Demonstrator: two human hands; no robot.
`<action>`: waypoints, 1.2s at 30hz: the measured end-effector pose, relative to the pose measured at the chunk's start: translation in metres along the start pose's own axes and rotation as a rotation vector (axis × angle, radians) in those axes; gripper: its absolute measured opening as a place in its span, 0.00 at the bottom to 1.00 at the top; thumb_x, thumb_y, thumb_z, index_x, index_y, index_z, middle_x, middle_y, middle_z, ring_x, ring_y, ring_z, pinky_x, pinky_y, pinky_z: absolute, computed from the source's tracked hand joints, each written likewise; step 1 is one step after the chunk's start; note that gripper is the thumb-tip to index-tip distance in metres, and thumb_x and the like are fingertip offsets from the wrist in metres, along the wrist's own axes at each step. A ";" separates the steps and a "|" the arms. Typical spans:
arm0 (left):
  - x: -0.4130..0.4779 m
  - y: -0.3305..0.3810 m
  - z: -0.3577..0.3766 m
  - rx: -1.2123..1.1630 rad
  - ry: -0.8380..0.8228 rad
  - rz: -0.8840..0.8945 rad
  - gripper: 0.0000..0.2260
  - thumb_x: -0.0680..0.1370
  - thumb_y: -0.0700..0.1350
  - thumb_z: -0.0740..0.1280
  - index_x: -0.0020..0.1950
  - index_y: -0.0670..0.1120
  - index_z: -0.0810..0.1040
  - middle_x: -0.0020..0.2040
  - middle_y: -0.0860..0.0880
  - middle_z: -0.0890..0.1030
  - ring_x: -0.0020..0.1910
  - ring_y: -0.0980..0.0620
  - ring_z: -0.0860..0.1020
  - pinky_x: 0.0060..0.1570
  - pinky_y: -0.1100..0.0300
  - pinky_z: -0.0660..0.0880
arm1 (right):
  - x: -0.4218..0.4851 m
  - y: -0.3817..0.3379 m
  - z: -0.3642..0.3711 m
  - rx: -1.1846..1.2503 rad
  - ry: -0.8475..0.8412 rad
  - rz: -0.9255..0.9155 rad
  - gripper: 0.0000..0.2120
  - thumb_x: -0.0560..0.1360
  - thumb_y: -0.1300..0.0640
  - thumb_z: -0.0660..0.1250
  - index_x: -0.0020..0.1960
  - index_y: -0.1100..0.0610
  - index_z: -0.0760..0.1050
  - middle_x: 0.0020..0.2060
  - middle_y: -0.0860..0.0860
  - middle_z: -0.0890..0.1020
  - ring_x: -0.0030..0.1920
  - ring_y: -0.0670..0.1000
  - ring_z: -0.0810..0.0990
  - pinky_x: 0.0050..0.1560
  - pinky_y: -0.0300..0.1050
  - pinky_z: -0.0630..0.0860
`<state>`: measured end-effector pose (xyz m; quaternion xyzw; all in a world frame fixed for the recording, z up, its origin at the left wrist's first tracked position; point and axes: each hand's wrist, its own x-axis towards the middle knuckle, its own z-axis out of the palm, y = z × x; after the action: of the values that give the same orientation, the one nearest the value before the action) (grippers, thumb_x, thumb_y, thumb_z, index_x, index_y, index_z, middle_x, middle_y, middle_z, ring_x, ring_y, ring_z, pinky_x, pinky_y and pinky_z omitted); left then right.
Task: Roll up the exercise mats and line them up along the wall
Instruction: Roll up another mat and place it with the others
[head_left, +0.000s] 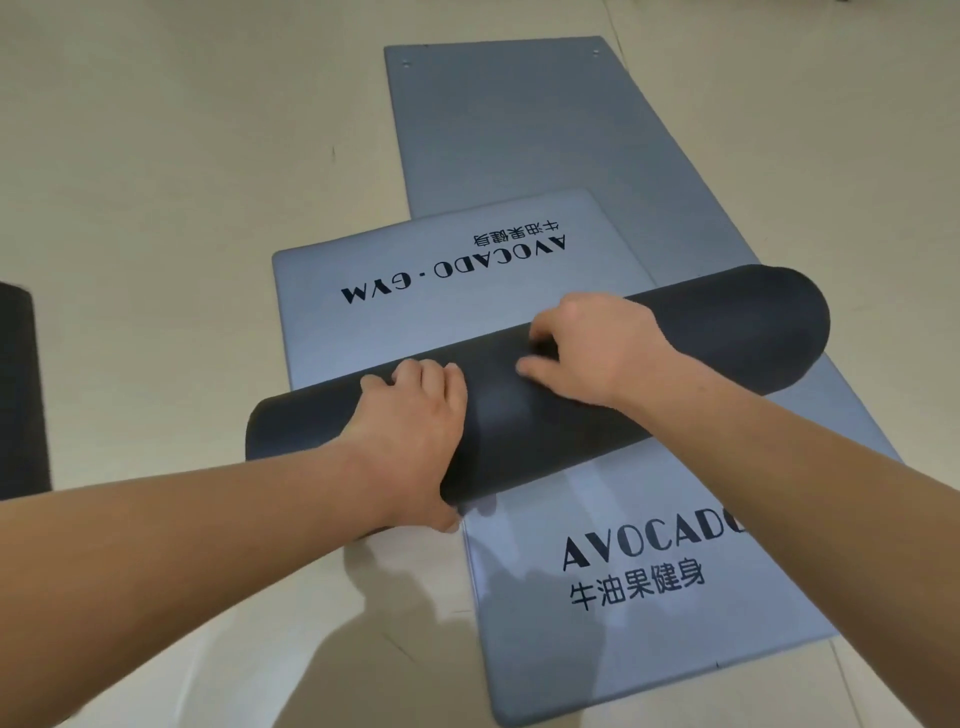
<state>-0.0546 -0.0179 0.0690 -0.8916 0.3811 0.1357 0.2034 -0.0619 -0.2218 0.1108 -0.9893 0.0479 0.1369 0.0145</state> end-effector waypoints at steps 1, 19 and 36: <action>0.005 -0.004 0.001 -0.012 0.007 0.007 0.63 0.63 0.76 0.73 0.82 0.40 0.50 0.69 0.41 0.67 0.64 0.41 0.69 0.59 0.45 0.76 | -0.002 0.000 -0.005 -0.014 -0.123 -0.014 0.34 0.72 0.31 0.73 0.72 0.46 0.74 0.68 0.51 0.78 0.68 0.56 0.76 0.57 0.53 0.75; 0.032 -0.029 0.038 -0.131 0.003 -0.139 0.73 0.61 0.75 0.76 0.82 0.38 0.33 0.82 0.35 0.49 0.80 0.32 0.54 0.76 0.33 0.61 | 0.016 -0.008 0.066 -0.248 0.160 -0.081 0.59 0.57 0.38 0.87 0.82 0.50 0.64 0.79 0.60 0.69 0.82 0.66 0.60 0.76 0.76 0.57; 0.033 -0.051 0.006 -0.378 -0.057 -0.011 0.38 0.59 0.70 0.75 0.58 0.52 0.66 0.48 0.54 0.76 0.43 0.51 0.76 0.42 0.54 0.77 | 0.015 -0.005 0.035 -0.418 -0.024 -0.226 0.54 0.60 0.34 0.78 0.77 0.50 0.57 0.64 0.55 0.74 0.63 0.58 0.72 0.64 0.57 0.70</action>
<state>0.0039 -0.0036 0.0637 -0.9118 0.3383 0.2287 0.0438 -0.0564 -0.2162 0.0732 -0.9681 -0.0927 0.1533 -0.1750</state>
